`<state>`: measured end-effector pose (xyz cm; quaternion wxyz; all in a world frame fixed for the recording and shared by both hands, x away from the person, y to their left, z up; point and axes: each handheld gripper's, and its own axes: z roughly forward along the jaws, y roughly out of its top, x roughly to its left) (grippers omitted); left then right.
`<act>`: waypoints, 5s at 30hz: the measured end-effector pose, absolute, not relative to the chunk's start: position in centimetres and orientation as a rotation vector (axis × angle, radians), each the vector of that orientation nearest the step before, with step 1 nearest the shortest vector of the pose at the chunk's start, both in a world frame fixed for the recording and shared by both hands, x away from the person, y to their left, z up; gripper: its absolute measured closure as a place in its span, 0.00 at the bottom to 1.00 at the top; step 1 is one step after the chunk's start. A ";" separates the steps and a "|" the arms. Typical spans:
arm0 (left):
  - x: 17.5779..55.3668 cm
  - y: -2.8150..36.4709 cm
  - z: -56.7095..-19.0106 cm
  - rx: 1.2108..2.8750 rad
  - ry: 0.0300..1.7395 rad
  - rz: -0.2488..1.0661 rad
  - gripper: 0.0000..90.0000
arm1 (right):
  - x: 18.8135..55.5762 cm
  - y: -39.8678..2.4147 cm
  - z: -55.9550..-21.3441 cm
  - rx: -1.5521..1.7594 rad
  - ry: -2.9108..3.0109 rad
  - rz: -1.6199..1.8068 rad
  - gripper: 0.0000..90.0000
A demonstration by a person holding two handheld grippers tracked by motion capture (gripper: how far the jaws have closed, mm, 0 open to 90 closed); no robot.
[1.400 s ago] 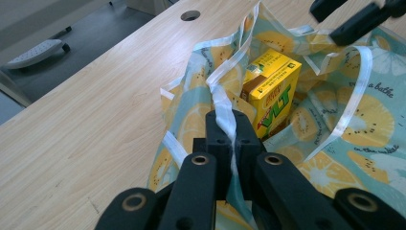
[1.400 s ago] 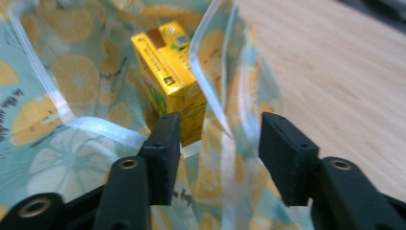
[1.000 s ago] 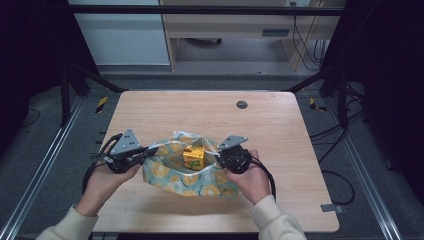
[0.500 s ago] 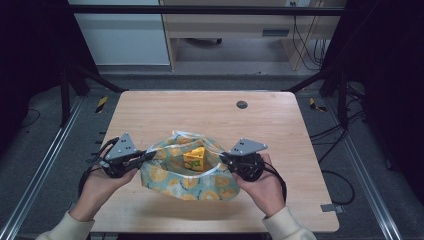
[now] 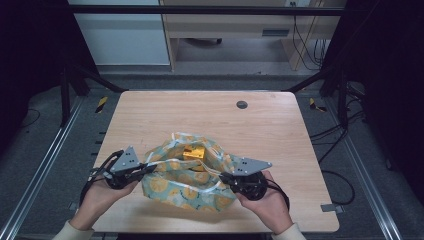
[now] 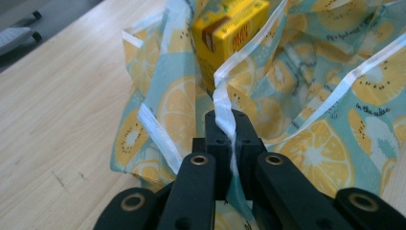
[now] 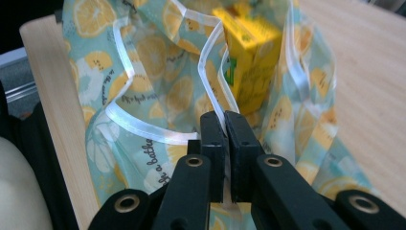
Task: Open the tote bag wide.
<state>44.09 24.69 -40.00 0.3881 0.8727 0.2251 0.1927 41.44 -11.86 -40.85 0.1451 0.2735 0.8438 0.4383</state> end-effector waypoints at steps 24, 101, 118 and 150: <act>45.4 25.0 -45.3 2.313 0.681 0.440 0.99 | 42.5 -12.3 -46.4 0.903 2.518 1.040 0.96; 44.5 25.5 -43.0 2.125 0.709 0.534 0.50 | 48.6 -9.9 -36.7 0.972 2.264 1.112 0.18; 46.6 22.5 -40.4 2.238 0.663 0.591 0.41 | 42.2 -10.9 -40.6 0.981 2.312 1.106 0.13; 52.4 18.9 -42.2 2.414 0.702 0.549 0.78 | 41.5 -8.2 -47.4 0.864 2.556 0.890 0.57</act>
